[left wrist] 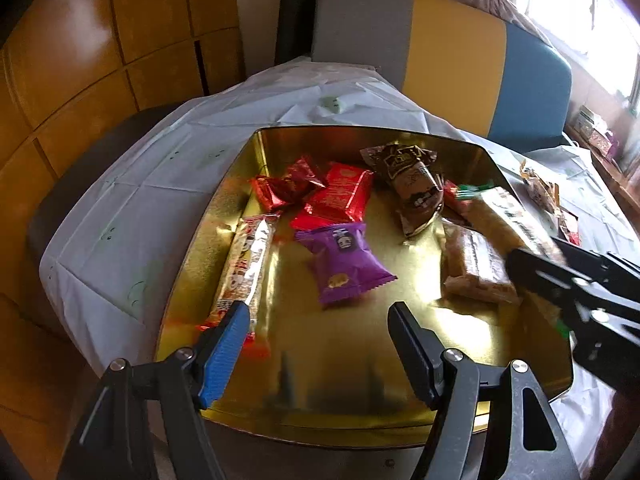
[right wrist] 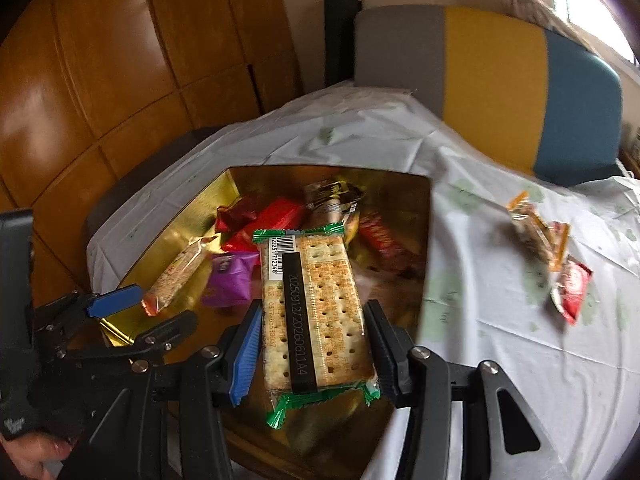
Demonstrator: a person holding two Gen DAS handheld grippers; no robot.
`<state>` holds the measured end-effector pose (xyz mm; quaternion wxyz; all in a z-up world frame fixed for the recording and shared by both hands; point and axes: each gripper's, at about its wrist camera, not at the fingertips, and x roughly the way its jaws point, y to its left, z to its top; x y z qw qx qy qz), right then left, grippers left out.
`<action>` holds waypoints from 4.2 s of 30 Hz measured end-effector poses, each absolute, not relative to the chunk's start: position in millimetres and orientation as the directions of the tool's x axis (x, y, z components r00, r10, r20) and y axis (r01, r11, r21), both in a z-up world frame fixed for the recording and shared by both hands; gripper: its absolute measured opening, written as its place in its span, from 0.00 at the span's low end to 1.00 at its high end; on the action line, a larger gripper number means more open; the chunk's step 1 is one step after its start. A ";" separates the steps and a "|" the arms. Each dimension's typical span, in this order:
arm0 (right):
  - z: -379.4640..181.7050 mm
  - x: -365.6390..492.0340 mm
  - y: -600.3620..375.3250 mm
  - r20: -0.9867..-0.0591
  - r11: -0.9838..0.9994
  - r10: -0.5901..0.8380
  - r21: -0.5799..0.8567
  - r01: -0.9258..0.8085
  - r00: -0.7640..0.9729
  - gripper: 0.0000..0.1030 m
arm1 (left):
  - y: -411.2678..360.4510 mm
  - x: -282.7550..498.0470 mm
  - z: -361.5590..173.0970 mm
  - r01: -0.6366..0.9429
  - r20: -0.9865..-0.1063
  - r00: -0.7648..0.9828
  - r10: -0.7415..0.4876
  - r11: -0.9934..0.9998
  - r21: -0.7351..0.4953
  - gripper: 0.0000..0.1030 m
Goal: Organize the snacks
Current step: 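Carry the cracker pack into the gold tray and open the right gripper, then grasp the red-and-white wafer packet with the right gripper, then grasp the clear peanut candy bag with orange ends with the left gripper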
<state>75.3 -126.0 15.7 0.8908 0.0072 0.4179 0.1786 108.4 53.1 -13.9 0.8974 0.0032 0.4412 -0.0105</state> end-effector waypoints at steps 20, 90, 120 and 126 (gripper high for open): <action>-20.7 126.5 -90.3 -0.833 0.953 0.275 0.169 -0.251 0.480 0.49 | 70.5 107.7 -14.6 -0.028 -0.787 0.617 0.004 0.999 -0.016 0.71; -25.7 122.6 -341.6 -0.784 0.954 -0.064 0.134 0.269 0.617 0.61 | -27.2 84.2 -0.9 0.185 -0.778 0.611 -0.146 0.982 -0.038 0.83; -60.6 104.7 -406.0 -0.762 0.953 -0.055 0.152 0.261 0.645 0.35 | -125.9 117.0 27.1 0.333 -0.772 0.581 -0.256 0.941 -0.062 0.95; -62.4 102.2 -402.1 -0.755 0.957 -0.072 0.133 0.259 0.652 0.37 | -176.3 161.2 31.5 0.348 -0.792 0.553 -0.259 0.935 -0.062 0.96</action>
